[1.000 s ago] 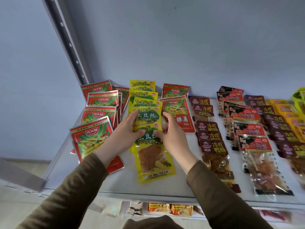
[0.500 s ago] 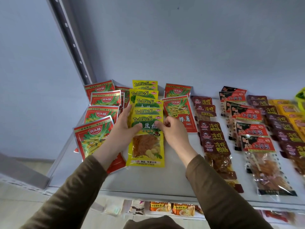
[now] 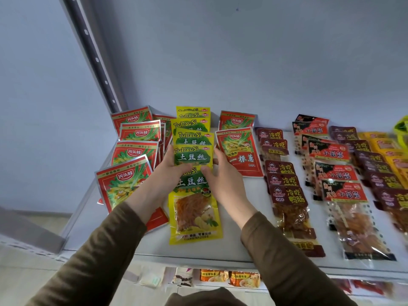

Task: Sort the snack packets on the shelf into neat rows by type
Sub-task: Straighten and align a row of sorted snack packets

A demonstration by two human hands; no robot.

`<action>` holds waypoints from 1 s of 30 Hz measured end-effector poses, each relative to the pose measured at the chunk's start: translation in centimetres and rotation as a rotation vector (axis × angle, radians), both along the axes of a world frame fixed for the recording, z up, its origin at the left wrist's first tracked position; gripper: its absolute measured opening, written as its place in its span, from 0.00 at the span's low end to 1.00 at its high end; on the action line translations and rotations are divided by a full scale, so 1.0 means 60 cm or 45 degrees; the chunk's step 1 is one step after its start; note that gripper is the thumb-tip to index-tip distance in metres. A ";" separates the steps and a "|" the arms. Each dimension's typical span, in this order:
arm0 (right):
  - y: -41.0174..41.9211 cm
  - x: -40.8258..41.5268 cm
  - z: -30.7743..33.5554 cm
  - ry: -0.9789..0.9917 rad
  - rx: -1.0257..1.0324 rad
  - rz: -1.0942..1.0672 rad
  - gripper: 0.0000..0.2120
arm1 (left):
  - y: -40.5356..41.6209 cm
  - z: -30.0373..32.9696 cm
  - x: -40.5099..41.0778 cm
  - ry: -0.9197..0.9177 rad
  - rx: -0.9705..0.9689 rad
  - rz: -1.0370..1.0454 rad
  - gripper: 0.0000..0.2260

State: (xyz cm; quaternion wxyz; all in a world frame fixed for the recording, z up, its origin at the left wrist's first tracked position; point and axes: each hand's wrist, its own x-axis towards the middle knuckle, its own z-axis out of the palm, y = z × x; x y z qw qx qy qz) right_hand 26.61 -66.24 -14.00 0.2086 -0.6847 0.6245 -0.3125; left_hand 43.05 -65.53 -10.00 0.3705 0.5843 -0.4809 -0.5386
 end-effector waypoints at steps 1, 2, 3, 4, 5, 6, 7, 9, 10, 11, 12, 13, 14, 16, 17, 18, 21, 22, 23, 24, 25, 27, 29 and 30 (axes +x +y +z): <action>0.003 -0.002 0.004 0.106 -0.068 -0.028 0.28 | -0.001 0.000 0.000 0.016 0.020 0.012 0.31; 0.005 -0.004 0.009 0.178 -0.121 -0.038 0.29 | -0.001 0.002 -0.002 0.028 0.025 0.025 0.30; 0.006 -0.004 0.015 0.178 -0.163 -0.035 0.29 | -0.003 0.004 -0.003 0.025 0.029 0.036 0.28; 0.004 -0.001 0.019 0.116 -0.196 -0.023 0.28 | -0.006 0.008 -0.006 0.030 0.029 0.053 0.26; -0.002 0.003 0.022 0.006 -0.210 -0.010 0.28 | -0.011 0.012 -0.008 0.027 0.022 0.068 0.26; -0.009 0.008 0.025 -0.125 -0.180 0.003 0.28 | -0.020 0.015 -0.010 0.007 0.004 0.084 0.29; -0.020 0.013 0.029 -0.272 -0.111 0.008 0.28 | -0.031 0.019 -0.012 -0.024 -0.001 0.087 0.31; -0.045 0.024 0.035 -0.562 0.092 0.001 0.30 | -0.055 0.027 -0.013 -0.134 -0.026 0.101 0.30; -0.056 0.028 0.038 -0.680 0.192 -0.001 0.31 | -0.067 0.031 -0.014 -0.147 -0.035 0.109 0.26; -0.068 0.032 0.037 -0.766 0.250 -0.011 0.32 | -0.079 0.035 -0.016 -0.149 -0.036 0.121 0.24; -0.076 0.035 0.038 -0.815 0.282 -0.019 0.33 | -0.087 0.041 -0.019 -0.148 -0.035 0.131 0.25; -0.084 0.038 0.032 -0.834 0.292 -0.019 0.34 | -0.096 0.043 -0.021 -0.149 -0.025 0.139 0.24; -0.087 0.042 0.028 -0.831 0.309 -0.031 0.33 | -0.103 0.044 -0.023 -0.151 -0.018 0.149 0.23; -0.091 0.046 0.026 -0.866 0.330 -0.022 0.30 | -0.114 0.042 -0.024 -0.151 -0.003 0.154 0.23; -0.092 0.046 0.028 -0.897 0.324 -0.011 0.29 | -0.117 0.041 -0.023 -0.149 -0.006 0.151 0.23; -0.089 0.046 0.034 -0.924 0.327 -0.010 0.28 | -0.117 0.040 -0.023 -0.152 -0.001 0.150 0.22; -0.093 0.039 0.037 -1.010 0.362 -0.010 0.26 | -0.109 0.038 -0.018 -0.154 -0.018 0.155 0.21; -0.092 0.036 0.035 -1.035 0.390 -0.013 0.26 | -0.104 0.038 -0.016 -0.144 -0.050 0.139 0.22; -0.095 0.032 0.030 -1.072 0.419 -0.015 0.27 | -0.093 0.042 -0.013 -0.144 -0.089 0.112 0.23; -0.095 0.027 0.026 -1.123 0.448 -0.012 0.27 | -0.081 0.046 -0.009 -0.139 -0.129 0.106 0.23; -0.091 0.022 0.023 -1.183 0.455 -0.012 0.27 | -0.066 0.049 -0.004 -0.107 -0.169 0.086 0.20; -0.061 0.010 0.032 -1.218 0.419 -0.025 0.23 | -0.037 0.050 -0.003 -0.111 -0.204 0.063 0.13; -0.024 -0.001 0.034 -1.200 0.349 0.006 0.22 | -0.002 0.039 0.007 -0.125 -0.224 -0.018 0.16; -0.007 -0.005 0.026 -1.193 0.332 0.025 0.23 | 0.013 0.025 0.012 -0.190 -0.226 -0.045 0.20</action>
